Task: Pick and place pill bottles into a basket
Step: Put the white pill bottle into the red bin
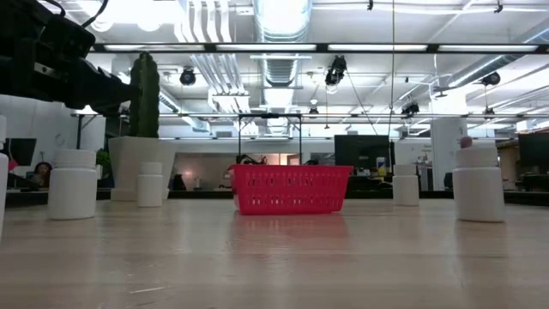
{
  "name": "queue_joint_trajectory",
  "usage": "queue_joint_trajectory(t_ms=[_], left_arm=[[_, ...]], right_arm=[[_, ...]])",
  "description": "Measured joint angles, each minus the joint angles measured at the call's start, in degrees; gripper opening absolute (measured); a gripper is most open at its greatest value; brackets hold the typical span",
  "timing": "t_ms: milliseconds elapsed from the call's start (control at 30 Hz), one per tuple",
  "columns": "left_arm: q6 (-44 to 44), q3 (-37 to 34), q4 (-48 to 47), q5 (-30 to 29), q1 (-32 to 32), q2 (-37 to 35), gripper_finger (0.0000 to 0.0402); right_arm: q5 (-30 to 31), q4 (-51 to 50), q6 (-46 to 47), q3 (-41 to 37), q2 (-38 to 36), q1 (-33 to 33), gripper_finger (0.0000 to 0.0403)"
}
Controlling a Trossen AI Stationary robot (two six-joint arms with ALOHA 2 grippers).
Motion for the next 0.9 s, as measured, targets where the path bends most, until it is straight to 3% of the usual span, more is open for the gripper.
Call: queue_joint_trajectory(t_ms=[333, 633, 900], left_arm=[[0.0, 0.0, 0.0, 0.0, 0.0, 0.0, 0.0005], [0.0, 0.0, 0.0, 0.0, 0.0, -0.1, 0.0005], [0.0, 0.0, 0.0, 0.0, 0.0, 0.0, 0.0005]], right_arm=[[-0.3, -19.7, 10.7, 2.6, 6.7, 0.1, 0.0008], [-6.1, -19.4, 14.2, -2.1, 10.0, 0.6, 0.0009], [-6.8, -19.4, 13.6, -10.1, 12.7, 4.8, 0.0009]])
